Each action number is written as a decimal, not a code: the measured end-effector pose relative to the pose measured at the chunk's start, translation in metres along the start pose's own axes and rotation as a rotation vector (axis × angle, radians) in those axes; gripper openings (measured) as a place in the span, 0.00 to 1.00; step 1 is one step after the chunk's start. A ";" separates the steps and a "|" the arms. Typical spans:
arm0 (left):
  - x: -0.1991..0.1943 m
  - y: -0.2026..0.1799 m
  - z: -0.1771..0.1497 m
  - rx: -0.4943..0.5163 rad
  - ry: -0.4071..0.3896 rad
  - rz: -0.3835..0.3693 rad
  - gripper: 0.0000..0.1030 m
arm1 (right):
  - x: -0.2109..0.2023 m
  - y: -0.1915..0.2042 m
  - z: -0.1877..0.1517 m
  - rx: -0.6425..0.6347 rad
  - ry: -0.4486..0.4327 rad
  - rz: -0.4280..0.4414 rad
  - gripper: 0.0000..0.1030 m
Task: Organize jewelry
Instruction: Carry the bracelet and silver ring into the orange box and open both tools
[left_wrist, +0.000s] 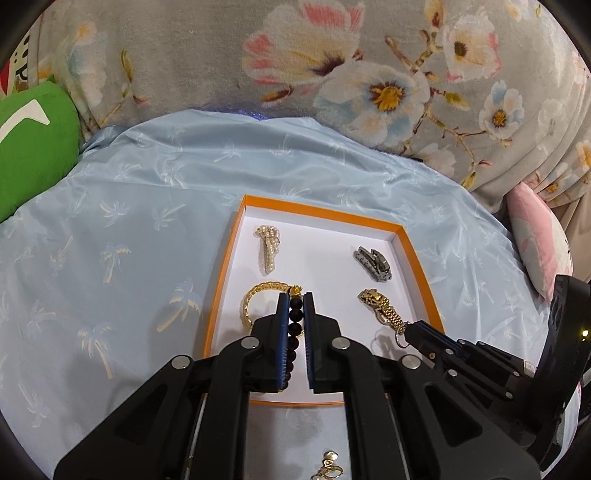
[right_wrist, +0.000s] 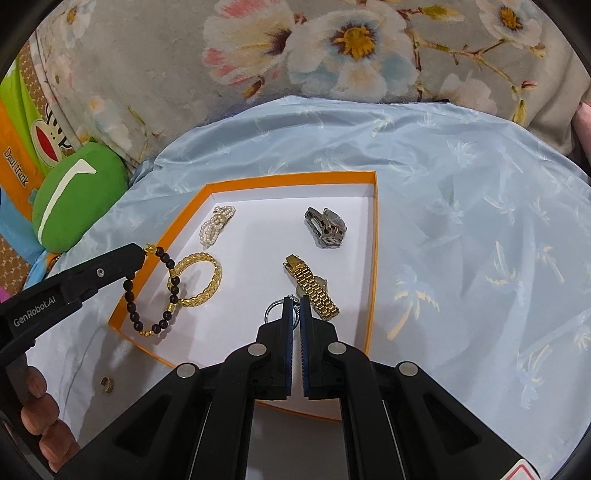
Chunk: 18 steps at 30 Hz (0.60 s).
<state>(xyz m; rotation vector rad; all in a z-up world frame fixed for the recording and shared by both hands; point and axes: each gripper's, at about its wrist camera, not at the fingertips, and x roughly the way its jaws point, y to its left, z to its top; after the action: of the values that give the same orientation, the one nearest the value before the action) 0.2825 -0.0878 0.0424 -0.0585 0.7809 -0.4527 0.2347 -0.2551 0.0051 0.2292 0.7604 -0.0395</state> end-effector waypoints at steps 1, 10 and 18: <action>0.001 0.001 -0.001 -0.001 0.003 0.004 0.07 | 0.001 0.000 0.000 0.000 0.002 -0.001 0.03; 0.007 0.013 -0.004 -0.029 0.006 0.058 0.15 | 0.003 0.000 -0.001 -0.003 -0.002 -0.012 0.05; -0.002 0.022 -0.002 -0.055 -0.054 0.110 0.49 | -0.007 -0.004 0.000 0.008 -0.054 0.008 0.11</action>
<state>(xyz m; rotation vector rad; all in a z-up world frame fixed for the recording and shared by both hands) 0.2885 -0.0674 0.0376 -0.0781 0.7394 -0.3238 0.2288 -0.2588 0.0091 0.2377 0.7052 -0.0412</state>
